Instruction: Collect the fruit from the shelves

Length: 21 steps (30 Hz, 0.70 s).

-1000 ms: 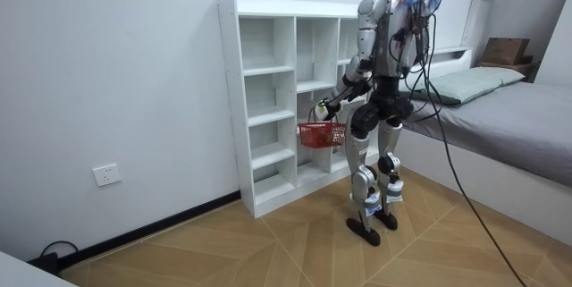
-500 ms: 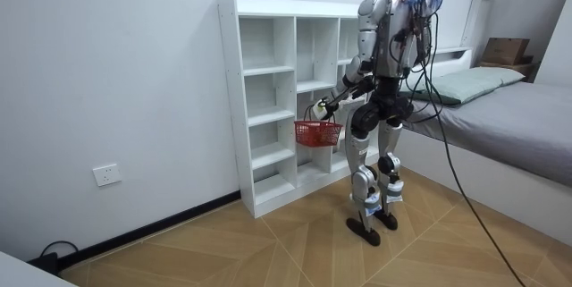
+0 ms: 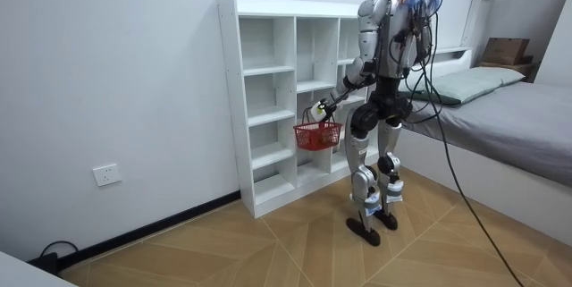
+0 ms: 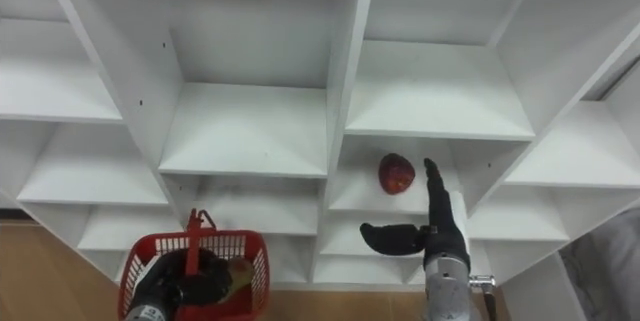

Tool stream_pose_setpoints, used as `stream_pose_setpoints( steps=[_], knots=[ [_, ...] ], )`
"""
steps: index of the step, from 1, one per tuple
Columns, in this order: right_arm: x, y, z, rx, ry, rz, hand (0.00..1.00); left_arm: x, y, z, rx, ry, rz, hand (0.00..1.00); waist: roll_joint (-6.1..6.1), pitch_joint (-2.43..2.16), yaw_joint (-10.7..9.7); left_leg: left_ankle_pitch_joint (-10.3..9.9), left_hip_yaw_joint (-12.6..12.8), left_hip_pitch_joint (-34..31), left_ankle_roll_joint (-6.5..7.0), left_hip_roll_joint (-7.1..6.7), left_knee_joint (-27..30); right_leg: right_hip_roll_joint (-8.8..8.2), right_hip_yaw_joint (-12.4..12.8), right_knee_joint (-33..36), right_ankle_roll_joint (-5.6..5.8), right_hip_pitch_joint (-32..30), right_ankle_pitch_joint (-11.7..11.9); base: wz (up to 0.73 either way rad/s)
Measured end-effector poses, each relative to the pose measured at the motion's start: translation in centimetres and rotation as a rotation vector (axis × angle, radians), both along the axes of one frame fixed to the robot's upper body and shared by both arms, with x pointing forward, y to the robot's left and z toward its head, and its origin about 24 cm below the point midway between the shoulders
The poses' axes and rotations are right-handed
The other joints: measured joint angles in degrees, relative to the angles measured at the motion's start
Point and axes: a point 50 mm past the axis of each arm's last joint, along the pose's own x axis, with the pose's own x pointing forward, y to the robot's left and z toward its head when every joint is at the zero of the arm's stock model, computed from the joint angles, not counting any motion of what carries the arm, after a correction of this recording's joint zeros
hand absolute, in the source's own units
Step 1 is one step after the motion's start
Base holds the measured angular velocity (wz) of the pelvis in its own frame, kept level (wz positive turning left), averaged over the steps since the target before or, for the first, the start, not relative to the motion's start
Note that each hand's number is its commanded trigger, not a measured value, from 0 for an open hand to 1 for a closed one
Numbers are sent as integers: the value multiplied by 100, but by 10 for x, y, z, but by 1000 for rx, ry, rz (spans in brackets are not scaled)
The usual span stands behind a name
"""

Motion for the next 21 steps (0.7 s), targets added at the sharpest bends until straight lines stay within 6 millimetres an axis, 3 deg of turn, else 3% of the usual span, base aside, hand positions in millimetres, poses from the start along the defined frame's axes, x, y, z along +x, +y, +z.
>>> stream_pose_setpoints(
  steps=[6, 12, 15, 19, 21],
  knots=[
    [0, -6, 0, 26, 4, -46, 0, 0, 4, 1, -12, -2, -3, 100, -53, -18, -4, -2, -129, -76, -2, -10, 80, -19, -134, 17, 0, 14, 0, 12],
    [3, -32, 4, -15, 1, -94, 0, 0, 10, 2, 5, -7, -29, 100, -60, -15, 25, -112, -280, -238, -9, -9, 378, -37, -278, 137, 12, 7, -58, 13],
    [10, -41, 8, -37, -1, -103, 0, -1, 15, 3, 24, 0, -42, 100, -132, -10, 52, -181, -292, -317, -16, -15, 541, -61, -300, 248, -18, -35, -171, 4],
    [26, -49, 15, -31, -27, -141, 0, -4, 23, 4, 32, 6, -39, 100, -278, -59, 41, -232, -396, -574, -47, -3, 776, -53, -393, 329, -57, -203, -238, 11],
    [33, -53, 18, -20, -42, -158, 0, -4, 24, 4, 27, 7, -43, 100, -296, -44, 55, -235, -454, -685, -52, -3, 845, -49, -447, 334, -67, -250, -231, 18]
  ],
)
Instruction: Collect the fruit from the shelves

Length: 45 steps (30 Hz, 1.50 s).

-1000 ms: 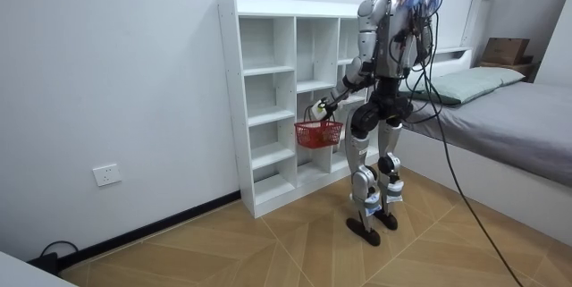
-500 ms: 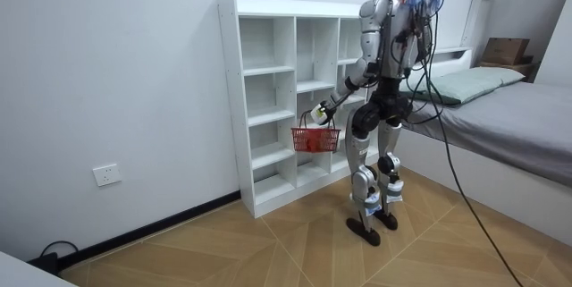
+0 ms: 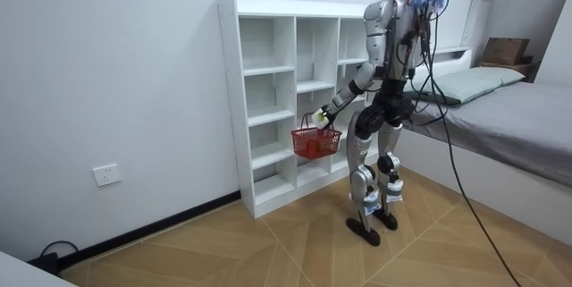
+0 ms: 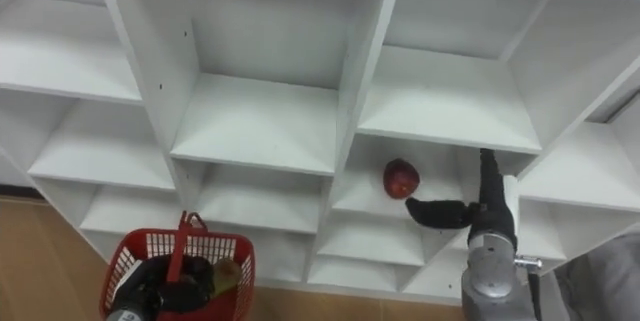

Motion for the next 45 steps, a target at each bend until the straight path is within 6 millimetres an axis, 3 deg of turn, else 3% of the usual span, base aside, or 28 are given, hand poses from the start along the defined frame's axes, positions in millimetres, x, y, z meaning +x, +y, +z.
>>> stream_pose_setpoints(
  steps=[6, 14, 17, 22, 25, 29, 36, 45],
  knots=[
    [11, -8, -5, -8, 36, -34, 0, 2, 1, 0, 11, 0, -14, 100, 33, 38, 292, 6, -10, -433, -8, 9, 81, -4, -15, 99, -23, -430, 17, 1],
    [45, -8, 5, -29, 37, -39, 0, -14, 8, -19, 48, 132, -14, 100, 47, 71, 289, 16, -128, -829, -15, -1, 157, -17, -172, 105, -32, -772, 25, 8],
    [53, -5, 11, -16, 16, -33, 0, -8, 8, -18, 52, 123, -14, 100, 38, 74, 292, 18, -132, -976, -15, -2, 168, -19, -185, 94, -32, -907, 25, 1],
    [53, -5, 11, -7, 12, -47, 0, -1, 5, -17, 58, 114, -25, 100, 41, 78, 320, 24, -129, -1024, -15, -4, 150, -16, -161, 70, -31, -971, 25, 0],
    [59, -4, 17, -1, -11, -63, 0, 3, -1, -17, 53, 114, -50, 100, 104, 122, 329, 24, -120, -1041, -15, -2, 149, -16, -141, 74, -30, -996, 25, 0],
    [62, -3, 20, 2, -22, -61, 0, 11, -9, -18, 42, 115, -72, 100, 142, 146, 419, 48, -116, -1188, -27, -3, 147, -19, -135, 89, -32, -1152, 25, 0],
    [64, 0, 16, -10, 6, -33, 0, 2, -9, -24, 43, 158, -69, 100, 156, 150, 454, 93, -122, -1194, -50, -3, 47, -17, -144, 81, -36, -1198, 27, 0],
    [63, -2, 11, -11, 41, -26, 0, 6, -13, -25, 43, 164, -81, 100, 162, 145, 454, 135, -116, -1331, -55, -10, 27, -29, -128, 110, -46, -1369, 33, 0]
  ],
)
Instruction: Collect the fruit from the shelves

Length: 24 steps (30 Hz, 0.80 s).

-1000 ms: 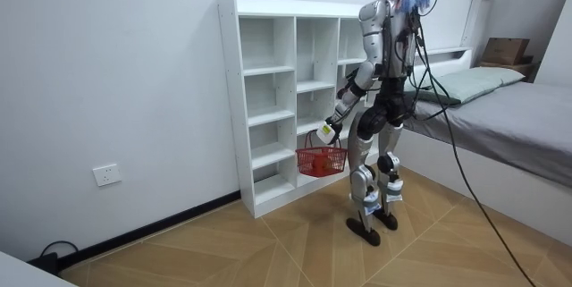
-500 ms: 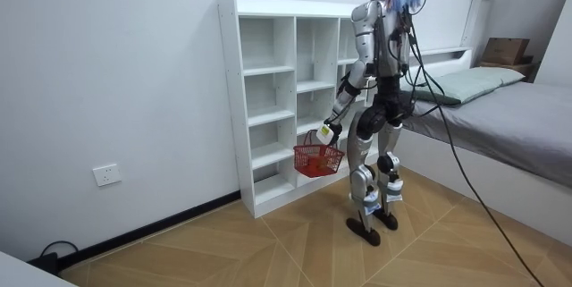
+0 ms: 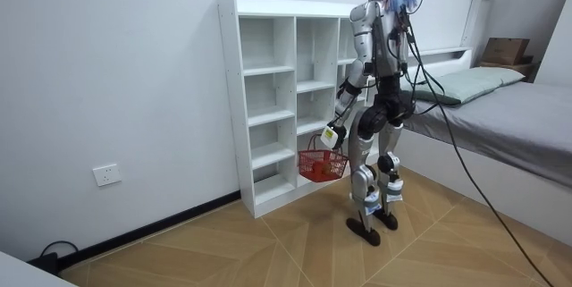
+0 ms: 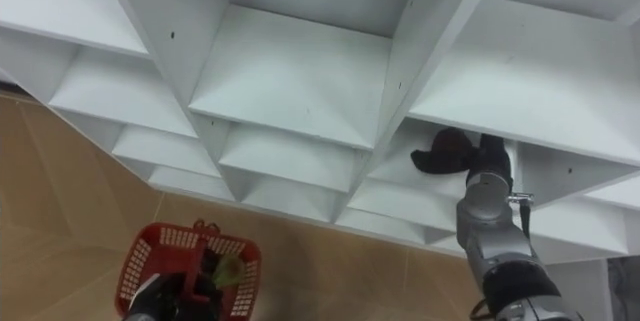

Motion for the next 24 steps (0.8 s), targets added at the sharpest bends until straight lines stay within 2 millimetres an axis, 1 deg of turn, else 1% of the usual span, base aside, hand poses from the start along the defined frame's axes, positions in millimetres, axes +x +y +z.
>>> stream_pose_setpoints(
  steps=[4, 8, 11, 13, 16, 24],
  knots=[
    [0, -3, -3, -5, 22, -12, 0, 5, -4, 1, -7, -12, -4, 100, 2, 1, 0, 8, -3, -16, -11, 7, 6, 6, 1, -1, -9, -6, 5, 0],
    [1, -2, -2, -6, 21, -11, 0, 16, -7, 6, -5, -39, -27, 100, 23, 14, 0, 8, -10, -47, -12, 6, 40, 8, -9, -13, -22, -9, 13, 0],
    [0, -2, -4, -13, 28, -8, 0, 20, -8, 7, 1, -45, -38, 100, 37, 23, 10, 10, -7, -43, -10, 5, 43, 7, -7, -12, -23, -7, 14, 0],
    [0, 0, -4, -27, 28, 11, 0, 19, -9, 6, 5, -38, -47, 100, 47, 29, -7, 13, -7, -42, -10, 5, 40, 7, -8, -10, -23, -6, 14, 0],
    [0, 2, -4, -60, 25, 38, 0, 19, -11, 6, 10, -36, -52, 100, 85, 50, -17, 15, -7, -45, -11, 5, 37, 8, -9, -10, -24, -7, 14, 0],
    [0, 1, -5, -67, 21, 36, 0, 17, -8, 3, 31, -20, -41, 100, 112, 43, -18, 16, -7, -44, -11, 5, 38, 8, -10, -2, -25, -8, 15, 0]
  ],
)
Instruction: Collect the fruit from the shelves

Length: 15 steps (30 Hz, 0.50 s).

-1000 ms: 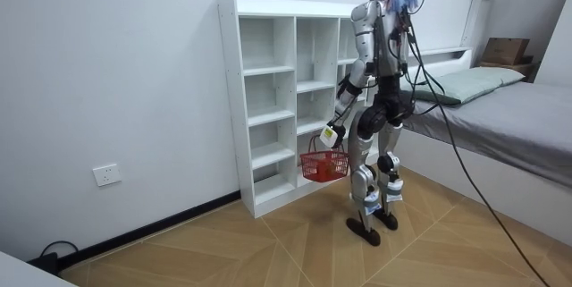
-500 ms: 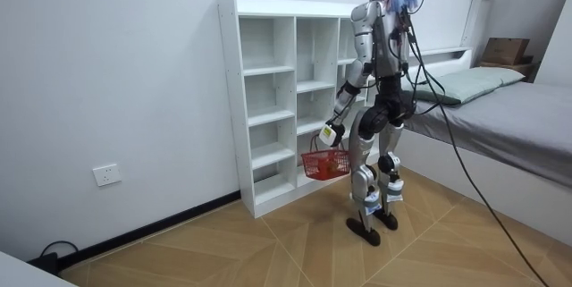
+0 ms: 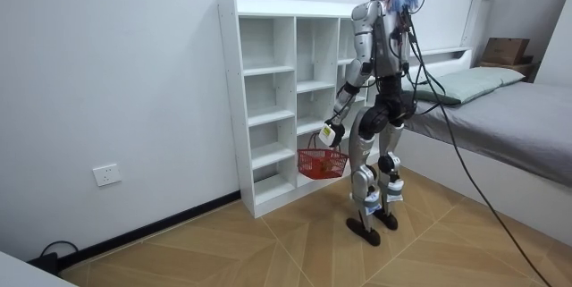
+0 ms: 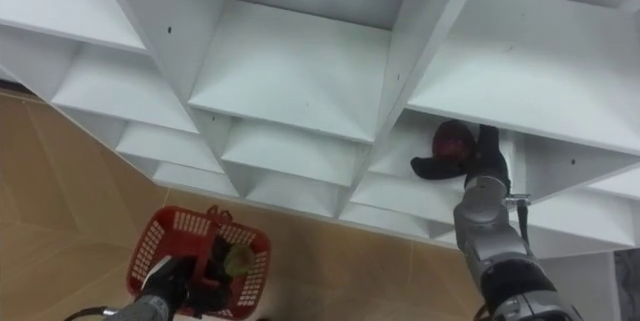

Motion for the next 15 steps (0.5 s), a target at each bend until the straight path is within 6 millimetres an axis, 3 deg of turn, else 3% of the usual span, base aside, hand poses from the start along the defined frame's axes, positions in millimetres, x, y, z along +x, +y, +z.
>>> stream_pose_setpoints(
  steps=[7, 8, 9, 10, 11, 15],
  knots=[
    [-1, -1, -2, -8, -2, 4, 0, 0, -2, -1, 4, 4, 1, 100, 14, -10, 6, 2, 11, 6, 2, 1, 4, -3, 1, 2, -3, 1, 2, 0],
    [-1, -1, -2, -11, 0, 5, 5, 0, -3, -1, 2, 3, 2, 100, 18, -12, 11, 5, 14, 10, 3, 1, 3, -4, 1, 3, -5, 2, 4, 0],
    [-2, -1, -2, -12, 0, 5, 53, 1, -4, -1, 0, 5, 2, 100, 19, -13, 15, 8, 15, 13, 2, 1, 2, -5, 1, 7, -6, 3, 5, 0],
    [-2, -1, -2, -11, 1, 5, 73, 1, -5, -2, -1, 10, 1, 100, 21, -14, 18, 11, 16, 22, 2, 1, -1, -7, 1, 17, -6, 4, 5, 0],
    [-2, -1, -2, -11, 2, 5, 100, 1, -6, -2, -2, 11, 1, 100, 21, -15, 18, 12, 16, 26, 1, 1, -2, -7, 2, 21, -7, 5, 5, 0],
    [-2, -2, -2, -19, -1, -6, 100, 1, -7, -3, -2, 20, -1, 100, 20, -15, 12, 18, 25, 66, -7, 10, -6, -11, 0, 76, -7, 10, 5, 0]
  ],
)
